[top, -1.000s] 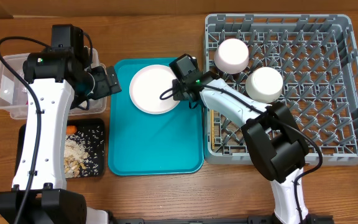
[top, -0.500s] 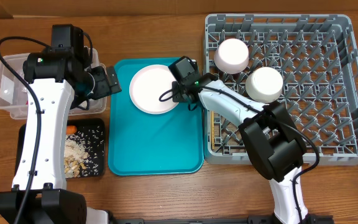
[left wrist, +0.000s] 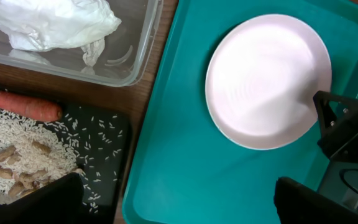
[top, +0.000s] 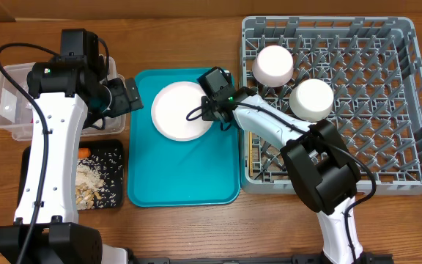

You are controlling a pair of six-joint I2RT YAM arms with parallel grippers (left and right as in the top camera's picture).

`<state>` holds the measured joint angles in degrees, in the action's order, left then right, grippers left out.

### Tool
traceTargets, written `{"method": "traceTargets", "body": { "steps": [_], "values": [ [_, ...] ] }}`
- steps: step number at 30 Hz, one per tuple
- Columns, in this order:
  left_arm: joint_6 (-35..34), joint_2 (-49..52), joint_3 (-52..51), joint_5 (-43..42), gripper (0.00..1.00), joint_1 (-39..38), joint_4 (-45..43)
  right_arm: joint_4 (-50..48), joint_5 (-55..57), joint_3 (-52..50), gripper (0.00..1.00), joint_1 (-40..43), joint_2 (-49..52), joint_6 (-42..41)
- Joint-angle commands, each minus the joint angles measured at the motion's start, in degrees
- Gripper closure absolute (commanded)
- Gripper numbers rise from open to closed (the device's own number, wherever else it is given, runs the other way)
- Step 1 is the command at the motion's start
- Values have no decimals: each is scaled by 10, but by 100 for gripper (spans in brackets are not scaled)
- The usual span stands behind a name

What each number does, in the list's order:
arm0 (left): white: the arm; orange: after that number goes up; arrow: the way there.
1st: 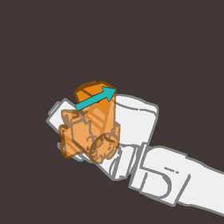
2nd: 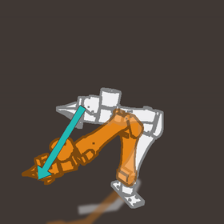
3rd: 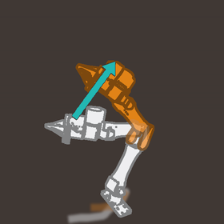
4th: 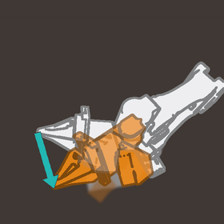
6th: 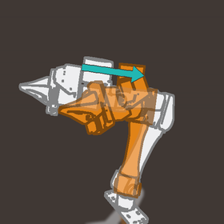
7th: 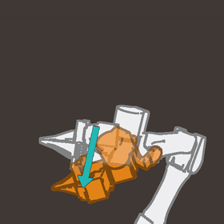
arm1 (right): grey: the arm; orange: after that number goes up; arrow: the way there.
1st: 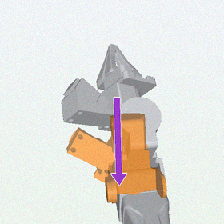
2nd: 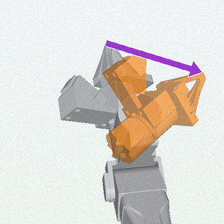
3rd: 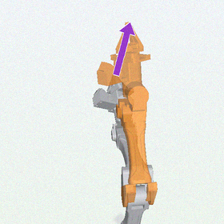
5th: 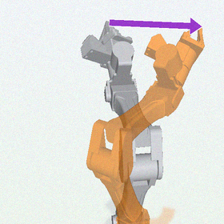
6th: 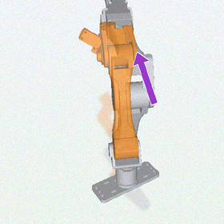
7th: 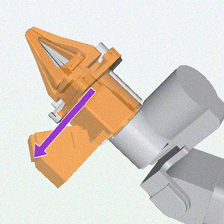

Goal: Sort waste into correct bins and load items into the dishwasher
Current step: 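Lift the large pink plate off the tray toward the rack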

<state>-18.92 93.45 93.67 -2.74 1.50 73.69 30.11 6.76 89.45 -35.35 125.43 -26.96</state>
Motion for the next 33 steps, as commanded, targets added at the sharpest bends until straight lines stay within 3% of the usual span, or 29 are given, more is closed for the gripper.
{"method": "traceTargets", "body": {
  "steps": [1, 11, 19, 23, 33],
  "values": [
    [7, 1, 2, 4, 0, -4, -2, 1, -10, 5, 93, -2, 8, 2],
    [7, 1, 2, 4, 0, -4, -2, 5, -30, 24, 96, -2, -35, 4],
    [7, 1, 2, 4, 0, -4, -2, 32, -30, 25, 96, -2, -131, 4],
    [7, 1, 2, 4, 0, -4, -2, 55, -29, 25, 96, -2, -191, 52],
    [7, 1, 2, 4, 0, -4, -2, 159, 188, 25, 96, 38, -324, 78]
  ]
}}
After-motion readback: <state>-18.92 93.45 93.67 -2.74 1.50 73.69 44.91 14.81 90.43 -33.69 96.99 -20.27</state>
